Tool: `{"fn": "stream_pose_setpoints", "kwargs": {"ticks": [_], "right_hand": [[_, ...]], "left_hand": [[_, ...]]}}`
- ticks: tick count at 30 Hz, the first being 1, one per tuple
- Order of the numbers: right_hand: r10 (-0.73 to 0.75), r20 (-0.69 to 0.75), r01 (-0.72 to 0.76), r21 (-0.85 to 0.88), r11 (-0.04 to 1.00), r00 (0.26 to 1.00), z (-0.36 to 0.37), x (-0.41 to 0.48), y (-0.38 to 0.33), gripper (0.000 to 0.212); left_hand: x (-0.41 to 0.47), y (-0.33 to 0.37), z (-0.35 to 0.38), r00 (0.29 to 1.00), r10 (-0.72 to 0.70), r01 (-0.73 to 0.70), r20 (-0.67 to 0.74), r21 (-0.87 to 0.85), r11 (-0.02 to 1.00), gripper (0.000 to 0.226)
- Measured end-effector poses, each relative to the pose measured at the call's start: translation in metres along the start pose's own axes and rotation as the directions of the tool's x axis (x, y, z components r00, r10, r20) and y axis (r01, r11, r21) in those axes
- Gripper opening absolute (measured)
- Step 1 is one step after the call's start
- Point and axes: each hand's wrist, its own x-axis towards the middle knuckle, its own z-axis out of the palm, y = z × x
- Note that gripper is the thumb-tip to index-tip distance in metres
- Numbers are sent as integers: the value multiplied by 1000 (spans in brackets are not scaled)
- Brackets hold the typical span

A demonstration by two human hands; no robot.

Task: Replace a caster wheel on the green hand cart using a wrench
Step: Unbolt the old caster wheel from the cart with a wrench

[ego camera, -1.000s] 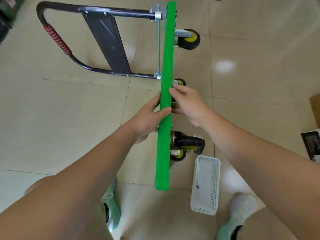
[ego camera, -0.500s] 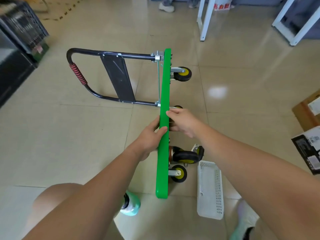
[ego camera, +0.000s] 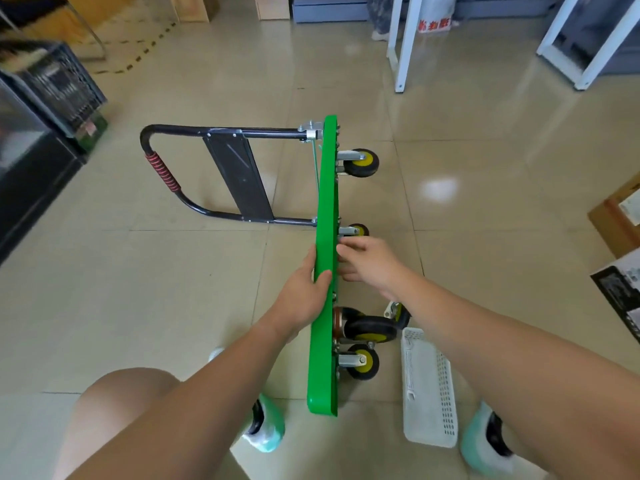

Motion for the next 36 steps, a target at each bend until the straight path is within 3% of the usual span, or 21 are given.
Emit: {"fn": "stream_pose_setpoints", "kwargs": {"ticks": [3,7,15,19,22,24,26,31,36], "right_hand": [[-28,-28,26,-87,996,999,-22,-24,16,42],[35,74,-30,-66,997,997,-26,-61,41,44],[-67,192,123,-299,946,979,-8,-102,62,41],[-67,163,120,-345,931,984,-12,-104,71,42],[-96,-24,86,-260,962,995,-31,-101,83,39],[-64,-232,18,-194,981,971,-55,-100,101,32],[34,-347,-102,-179,979,937,-78,-99,128,28],[308,-306,-414,-391,822,901,-105,-82,215,37],[455,-323,-553,-364,750,830,-98,-49,287,40]], "left_hand": [[-9,-7,7,998,60,-59,-1,67,996,71],[-14,-12,12,999,53,-54,7,81,995,77],[-44,-17,27,998,62,-62,-10,38,997,78],[-53,-13,33,998,58,-58,-12,56,997,77],[-47,-6,36,993,100,-85,-57,216,973,77],[-41,-4,37,987,146,-121,-60,309,943,79],[-36,-5,39,984,177,-156,-25,360,920,80],[-36,-9,46,977,211,-190,13,493,849,82],[-38,-11,42,973,230,-204,10,499,842,89]]}}
